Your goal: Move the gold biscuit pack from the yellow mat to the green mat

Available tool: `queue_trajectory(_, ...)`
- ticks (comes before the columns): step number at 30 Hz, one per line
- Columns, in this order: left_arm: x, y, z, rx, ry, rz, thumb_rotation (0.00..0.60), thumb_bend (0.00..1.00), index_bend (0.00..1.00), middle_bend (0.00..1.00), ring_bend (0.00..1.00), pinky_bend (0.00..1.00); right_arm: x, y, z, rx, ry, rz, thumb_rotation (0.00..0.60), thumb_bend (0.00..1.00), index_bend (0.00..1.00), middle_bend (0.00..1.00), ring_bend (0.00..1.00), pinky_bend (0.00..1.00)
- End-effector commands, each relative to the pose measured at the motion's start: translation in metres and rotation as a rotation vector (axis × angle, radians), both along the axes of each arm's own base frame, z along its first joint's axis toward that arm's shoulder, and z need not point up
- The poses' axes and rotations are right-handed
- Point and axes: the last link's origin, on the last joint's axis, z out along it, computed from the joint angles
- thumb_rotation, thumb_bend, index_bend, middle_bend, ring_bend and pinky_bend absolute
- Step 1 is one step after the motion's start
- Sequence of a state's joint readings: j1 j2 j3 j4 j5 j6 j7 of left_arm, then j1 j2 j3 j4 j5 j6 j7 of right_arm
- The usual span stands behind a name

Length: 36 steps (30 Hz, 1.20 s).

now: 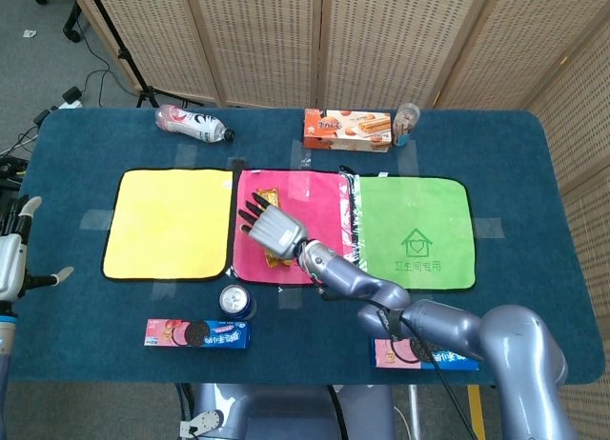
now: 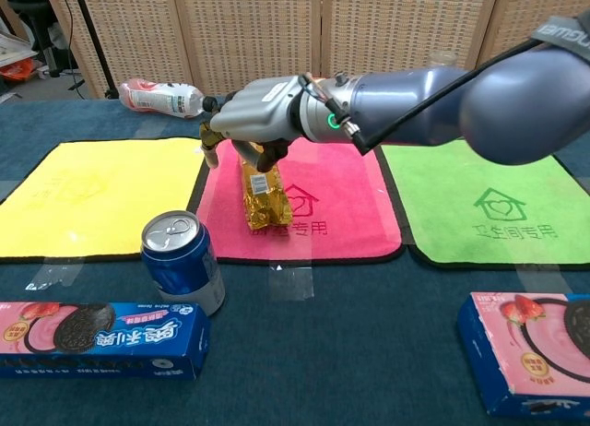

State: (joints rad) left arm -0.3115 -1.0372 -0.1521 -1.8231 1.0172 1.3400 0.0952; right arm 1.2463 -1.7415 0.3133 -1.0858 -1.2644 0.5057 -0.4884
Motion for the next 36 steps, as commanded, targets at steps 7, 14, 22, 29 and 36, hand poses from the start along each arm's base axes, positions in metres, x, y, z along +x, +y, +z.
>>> queue_trajectory(7,-0.006,0.008,-0.002,-0.002,0.004,0.034,0.6,0.0,0.0,0.0,0.0,0.0,-0.017,-0.025,-0.017,-0.016,0.06,-0.09,0.6,1.0,0.24,0.11,0.0,0.06)
queue_trajectory(14,-0.002,0.008,-0.008,-0.015,0.015,0.025,0.6,0.0,0.0,0.0,0.0,0.0,-0.05,-0.027,-0.005,-0.003,0.118,-0.105,0.6,1.0,0.24,0.18,0.09,0.21)
queue_trajectory(22,0.003,0.004,-0.013,-0.021,0.028,0.006,0.6,0.0,0.0,0.0,0.0,0.0,-0.094,-0.02,0.027,-0.004,0.198,-0.08,0.6,1.0,0.28,0.25,0.15,0.25)
queue_trajectory(29,0.008,0.002,-0.018,-0.034,0.038,-0.014,0.6,0.0,0.0,0.0,0.0,0.0,-0.146,-0.014,0.063,-0.033,0.314,-0.045,0.6,1.0,0.33,0.28,0.16,0.25)
queue_trajectory(36,0.011,0.0,-0.022,-0.04,0.048,-0.024,0.6,0.0,0.0,0.0,0.0,0.0,-0.193,-0.002,0.092,-0.042,0.395,-0.013,0.6,1.0,0.36,0.3,0.17,0.25)
